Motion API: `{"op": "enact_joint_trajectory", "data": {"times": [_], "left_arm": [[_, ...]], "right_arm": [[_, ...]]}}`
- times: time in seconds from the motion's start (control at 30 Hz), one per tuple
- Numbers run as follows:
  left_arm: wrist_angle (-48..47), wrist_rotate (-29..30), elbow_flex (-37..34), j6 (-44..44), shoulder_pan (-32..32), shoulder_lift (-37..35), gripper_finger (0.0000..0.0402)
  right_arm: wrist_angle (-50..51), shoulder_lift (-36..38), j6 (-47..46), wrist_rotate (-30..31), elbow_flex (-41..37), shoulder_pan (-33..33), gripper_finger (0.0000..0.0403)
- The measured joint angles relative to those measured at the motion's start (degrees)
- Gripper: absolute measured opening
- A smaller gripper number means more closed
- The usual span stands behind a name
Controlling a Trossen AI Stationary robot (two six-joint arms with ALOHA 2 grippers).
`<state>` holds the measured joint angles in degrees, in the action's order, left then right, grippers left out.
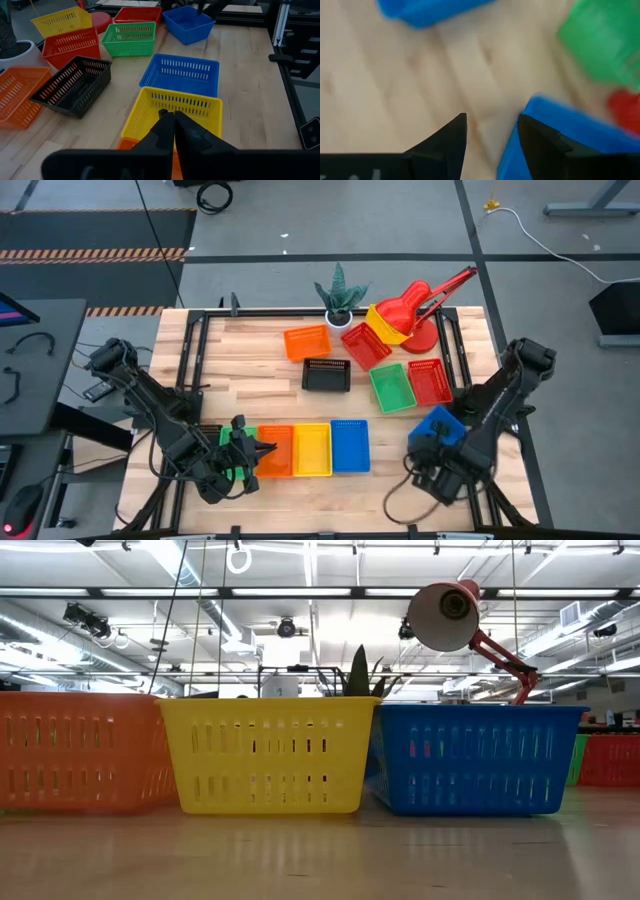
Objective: Stack baskets by color
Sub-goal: Move the right red bin to the bottom right of the table
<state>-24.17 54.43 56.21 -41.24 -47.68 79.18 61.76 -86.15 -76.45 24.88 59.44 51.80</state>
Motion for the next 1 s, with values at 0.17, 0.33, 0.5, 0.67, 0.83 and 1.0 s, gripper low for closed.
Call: {"op": "enact_joint_trajectory", "data": {"times": [0.17,0.33,0.5,0.67,0.83,1.0], "left_arm": [[0.24,0.0,0.0,-0.02,0.0,0.0,0.0011],[0.27,0.0,0.0,-0.04,0.0,0.0,0.0014],[0.29,0.0,0.0,-0.04,0.0,0.0,0.0022],[0.29,0.0,0.0,-0.13,0.0,0.0,0.0018],[0.31,0.0,-0.02,-0.11,-0.11,0.0,0.0012],[0.29,0.0,-0.02,-0.11,-0.09,0.0,0.0019]], "right_arm": [[-0.17,-0.02,16.77,2.21,0.0,-8.97,0.018],[-0.85,-0.02,34.85,0.74,0.0,-16.98,0.0182],[-5.06,-0.02,48.45,-2.71,-0.02,-22.71,0.0181],[-8.28,-0.02,55.97,-3.53,-0.02,-26.46,0.0183],[-8.06,1.62,57.03,-3.06,-0.02,-30.2,0.0183],[-0.1,6.59,55.97,-2.91,-0.02,-33.24,0.0183]]}}
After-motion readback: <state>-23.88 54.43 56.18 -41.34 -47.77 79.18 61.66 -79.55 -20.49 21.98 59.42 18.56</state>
